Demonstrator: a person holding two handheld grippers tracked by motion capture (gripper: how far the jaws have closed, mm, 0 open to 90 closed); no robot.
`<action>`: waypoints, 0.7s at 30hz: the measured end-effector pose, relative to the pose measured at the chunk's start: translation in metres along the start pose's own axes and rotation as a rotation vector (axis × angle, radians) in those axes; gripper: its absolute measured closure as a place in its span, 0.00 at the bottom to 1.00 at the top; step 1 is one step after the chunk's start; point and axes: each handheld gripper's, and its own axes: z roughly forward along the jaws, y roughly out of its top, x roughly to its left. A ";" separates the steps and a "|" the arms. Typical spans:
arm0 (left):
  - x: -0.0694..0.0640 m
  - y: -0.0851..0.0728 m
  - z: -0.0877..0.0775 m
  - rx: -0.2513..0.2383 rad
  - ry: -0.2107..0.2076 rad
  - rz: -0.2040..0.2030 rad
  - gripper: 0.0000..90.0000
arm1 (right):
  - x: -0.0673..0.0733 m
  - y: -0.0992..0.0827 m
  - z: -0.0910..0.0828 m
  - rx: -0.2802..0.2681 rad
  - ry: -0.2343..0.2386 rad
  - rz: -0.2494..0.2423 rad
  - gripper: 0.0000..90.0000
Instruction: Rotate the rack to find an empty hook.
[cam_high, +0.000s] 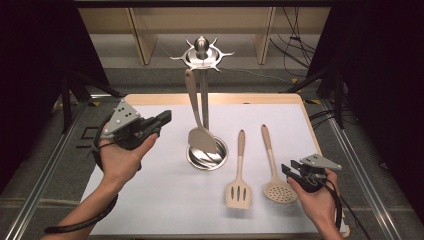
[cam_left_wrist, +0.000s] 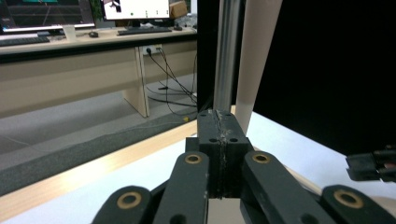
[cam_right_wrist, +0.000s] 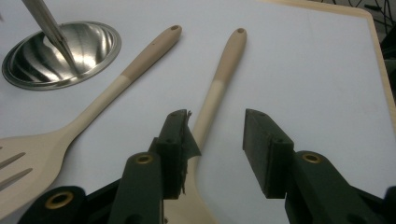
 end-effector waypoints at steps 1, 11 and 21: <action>0.001 0.002 0.001 -0.007 0.001 -0.002 0.99 | -0.003 0.000 0.001 -0.017 0.006 -0.045 0.67; -0.001 0.031 0.007 -0.053 -0.008 0.005 0.99 | -0.004 -0.001 0.000 -0.031 -0.010 -0.062 0.68; 0.000 0.048 0.011 -0.076 -0.001 -0.005 0.99 | -0.001 -0.001 -0.001 -0.008 0.003 -0.015 0.68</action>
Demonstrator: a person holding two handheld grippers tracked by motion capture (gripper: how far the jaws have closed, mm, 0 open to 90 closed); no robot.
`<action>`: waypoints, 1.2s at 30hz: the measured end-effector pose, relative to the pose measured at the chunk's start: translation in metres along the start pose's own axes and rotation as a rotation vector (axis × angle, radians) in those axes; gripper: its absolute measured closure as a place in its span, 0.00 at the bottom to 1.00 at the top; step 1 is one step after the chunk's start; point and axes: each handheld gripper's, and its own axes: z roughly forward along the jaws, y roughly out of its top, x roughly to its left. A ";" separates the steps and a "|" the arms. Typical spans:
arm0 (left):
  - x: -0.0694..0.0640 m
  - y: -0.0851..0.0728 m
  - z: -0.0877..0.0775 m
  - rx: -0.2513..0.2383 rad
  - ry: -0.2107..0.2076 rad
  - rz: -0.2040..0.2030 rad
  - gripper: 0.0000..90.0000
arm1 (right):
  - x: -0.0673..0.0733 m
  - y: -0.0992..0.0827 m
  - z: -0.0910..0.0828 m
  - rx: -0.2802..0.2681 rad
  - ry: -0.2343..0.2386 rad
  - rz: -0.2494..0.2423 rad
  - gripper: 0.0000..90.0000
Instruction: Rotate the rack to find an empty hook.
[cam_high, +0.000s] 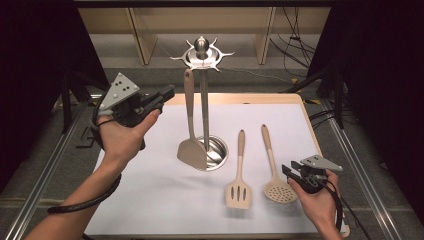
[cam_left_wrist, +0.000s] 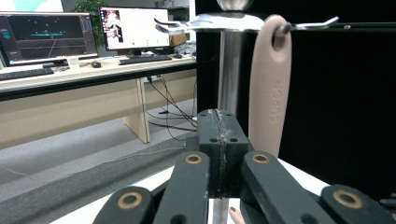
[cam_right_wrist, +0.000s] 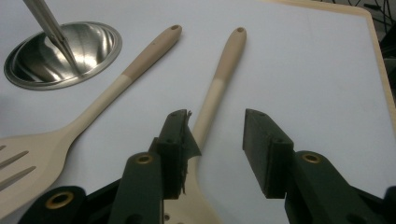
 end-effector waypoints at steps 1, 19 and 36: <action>0.001 0.001 0.000 -0.001 0.001 0.004 0.99 | 0.000 0.000 0.000 -0.002 -0.002 -0.007 0.68; 0.004 0.016 0.004 -0.033 0.013 0.005 0.99 | -0.001 0.000 0.001 -0.003 -0.005 -0.007 0.68; 0.007 0.033 0.013 -0.050 0.026 0.021 0.99 | -0.001 0.000 0.001 -0.002 -0.009 -0.014 0.68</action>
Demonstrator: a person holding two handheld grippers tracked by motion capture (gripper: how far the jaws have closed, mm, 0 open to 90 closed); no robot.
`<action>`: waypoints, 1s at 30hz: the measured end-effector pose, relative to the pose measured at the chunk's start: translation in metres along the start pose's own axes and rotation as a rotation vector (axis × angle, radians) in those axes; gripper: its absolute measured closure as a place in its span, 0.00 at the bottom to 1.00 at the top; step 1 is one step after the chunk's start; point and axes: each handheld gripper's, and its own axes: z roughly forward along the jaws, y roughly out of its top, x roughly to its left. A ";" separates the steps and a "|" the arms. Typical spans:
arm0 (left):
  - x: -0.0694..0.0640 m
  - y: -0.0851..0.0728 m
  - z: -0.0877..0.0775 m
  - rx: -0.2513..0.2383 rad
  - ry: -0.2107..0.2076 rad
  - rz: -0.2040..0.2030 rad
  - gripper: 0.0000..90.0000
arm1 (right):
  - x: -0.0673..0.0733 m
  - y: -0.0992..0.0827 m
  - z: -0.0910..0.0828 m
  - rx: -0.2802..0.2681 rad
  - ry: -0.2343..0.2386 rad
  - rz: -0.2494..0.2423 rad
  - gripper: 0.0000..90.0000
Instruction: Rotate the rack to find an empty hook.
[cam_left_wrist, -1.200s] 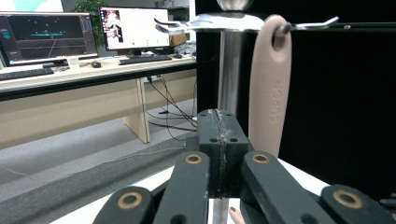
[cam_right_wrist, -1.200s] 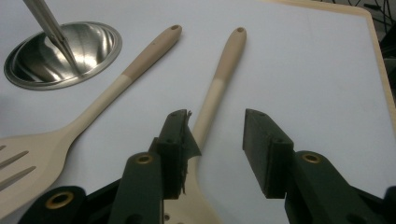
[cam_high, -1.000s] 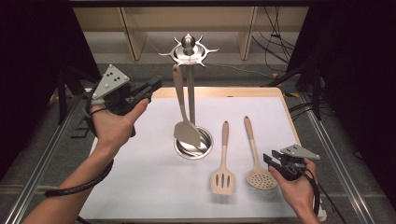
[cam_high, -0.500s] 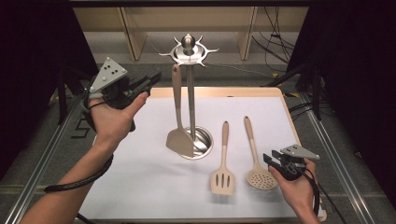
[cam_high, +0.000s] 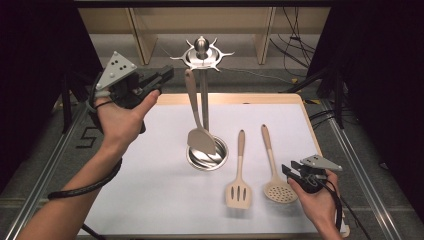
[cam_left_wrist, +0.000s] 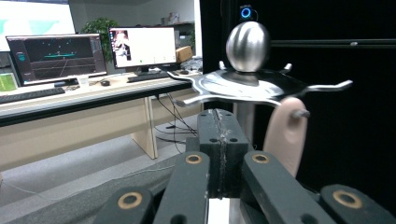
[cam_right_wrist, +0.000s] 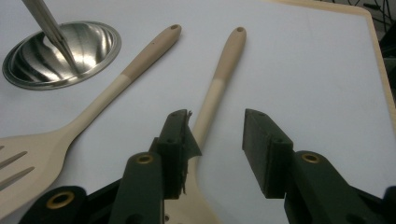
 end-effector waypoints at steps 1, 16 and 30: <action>0.001 0.001 0.001 -0.001 0.002 0.001 0.99 | 0.000 0.000 0.000 0.001 -0.001 0.002 0.68; 0.005 0.005 0.019 0.015 0.015 0.011 0.99 | 0.000 0.000 -0.001 0.006 0.000 0.019 0.68; 0.013 0.008 0.031 0.031 0.030 0.016 0.99 | -0.003 0.000 0.000 -0.003 0.005 -0.017 0.68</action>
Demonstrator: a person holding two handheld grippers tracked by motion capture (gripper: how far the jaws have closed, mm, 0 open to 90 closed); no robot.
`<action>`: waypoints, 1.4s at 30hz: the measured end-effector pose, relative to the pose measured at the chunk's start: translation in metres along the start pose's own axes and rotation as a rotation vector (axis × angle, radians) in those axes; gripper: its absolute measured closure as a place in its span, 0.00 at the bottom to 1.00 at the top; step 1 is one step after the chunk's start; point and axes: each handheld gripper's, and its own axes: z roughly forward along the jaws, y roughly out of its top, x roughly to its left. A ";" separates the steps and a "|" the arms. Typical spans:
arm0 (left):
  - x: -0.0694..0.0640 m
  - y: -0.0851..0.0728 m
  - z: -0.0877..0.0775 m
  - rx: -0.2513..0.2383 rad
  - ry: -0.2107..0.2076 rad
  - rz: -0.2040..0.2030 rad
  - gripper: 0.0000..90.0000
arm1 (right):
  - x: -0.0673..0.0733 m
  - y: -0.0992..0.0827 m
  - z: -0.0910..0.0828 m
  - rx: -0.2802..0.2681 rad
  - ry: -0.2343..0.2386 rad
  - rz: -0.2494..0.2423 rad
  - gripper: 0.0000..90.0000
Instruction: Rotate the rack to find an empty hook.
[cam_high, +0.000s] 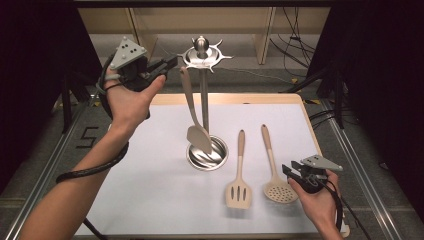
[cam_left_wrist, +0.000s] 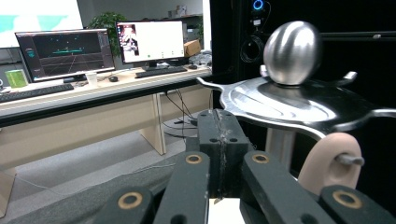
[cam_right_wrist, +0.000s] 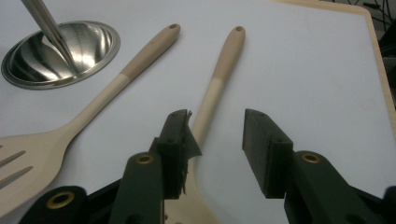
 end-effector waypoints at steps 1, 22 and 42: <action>0.001 0.000 0.001 0.001 0.001 0.001 0.99 | 0.000 0.000 0.000 0.000 0.000 0.000 0.68; 0.009 -0.002 0.002 0.003 0.003 0.005 0.99 | 0.003 0.000 -0.001 0.003 -0.002 0.034 0.68; 0.016 -0.060 -0.059 0.010 0.006 -0.046 0.66 | 0.013 0.012 -0.009 0.018 0.070 0.031 0.73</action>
